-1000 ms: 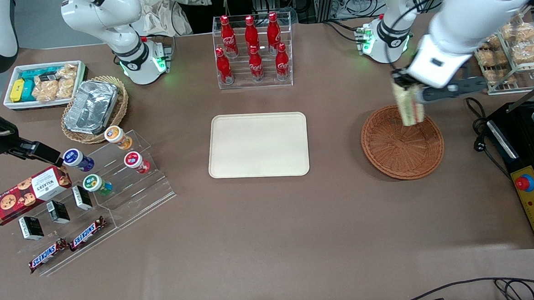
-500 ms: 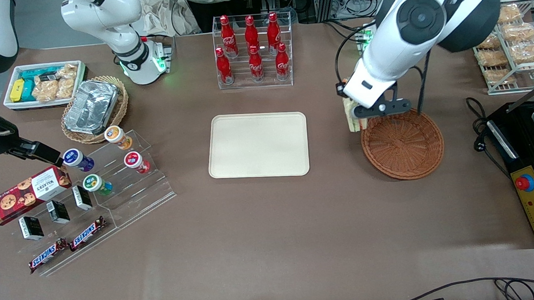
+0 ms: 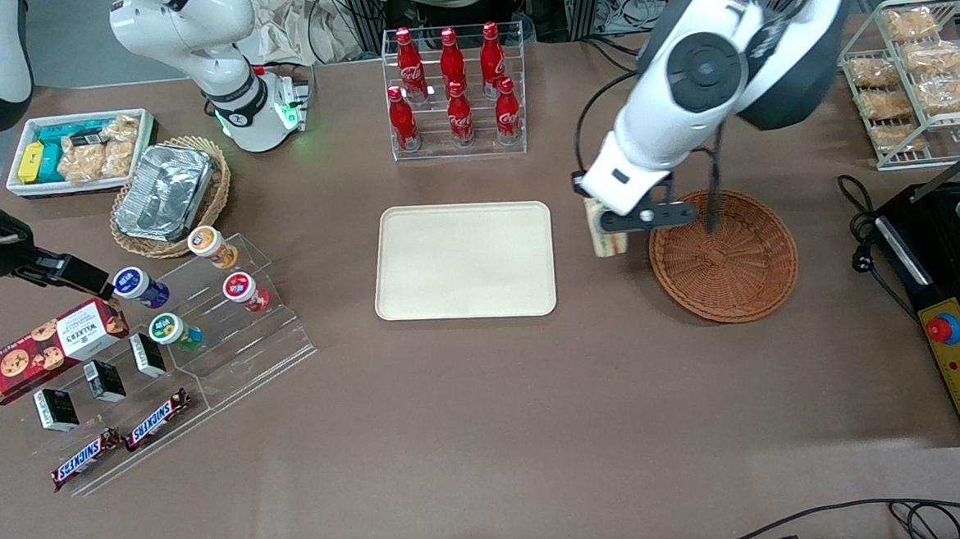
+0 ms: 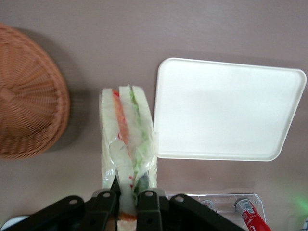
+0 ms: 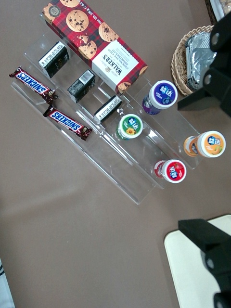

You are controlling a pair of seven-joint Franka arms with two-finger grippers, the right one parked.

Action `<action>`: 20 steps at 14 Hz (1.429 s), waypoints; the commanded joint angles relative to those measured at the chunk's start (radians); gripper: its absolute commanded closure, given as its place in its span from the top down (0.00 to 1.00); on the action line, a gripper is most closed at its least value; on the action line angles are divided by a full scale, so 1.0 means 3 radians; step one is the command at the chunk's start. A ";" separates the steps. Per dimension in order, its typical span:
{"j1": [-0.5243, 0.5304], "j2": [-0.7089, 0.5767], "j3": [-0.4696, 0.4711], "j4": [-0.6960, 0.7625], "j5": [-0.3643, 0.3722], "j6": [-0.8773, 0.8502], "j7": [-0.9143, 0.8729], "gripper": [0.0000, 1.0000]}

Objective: Place sandwich from basket to tray
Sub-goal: 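Carry the sandwich with the left gripper over to the cream tray, then lower the sandwich onto the tray and open the left gripper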

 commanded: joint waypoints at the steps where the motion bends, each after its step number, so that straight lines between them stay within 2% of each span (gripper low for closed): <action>1: 0.0018 0.0132 -0.0217 -0.0163 0.0071 0.0389 0.0064 0.00; 4: -0.0196 0.0138 -0.0238 -0.0597 0.0106 0.1018 0.0064 0.00; 5: -0.0217 0.0193 -0.0238 -0.0659 0.0208 0.1131 0.0054 0.00; 10: -0.0350 0.0572 -0.0238 -0.0726 0.0689 0.1454 0.0003 0.00; 13: -0.0371 0.0776 -0.0238 -0.0711 0.0756 0.1633 -0.0002 0.00; 17: -0.0417 0.0976 -0.0238 -0.0701 0.0960 0.1787 -0.0089 0.00; 20: -0.0565 0.1140 -0.0147 -0.0634 0.1271 0.1838 -0.0374 0.01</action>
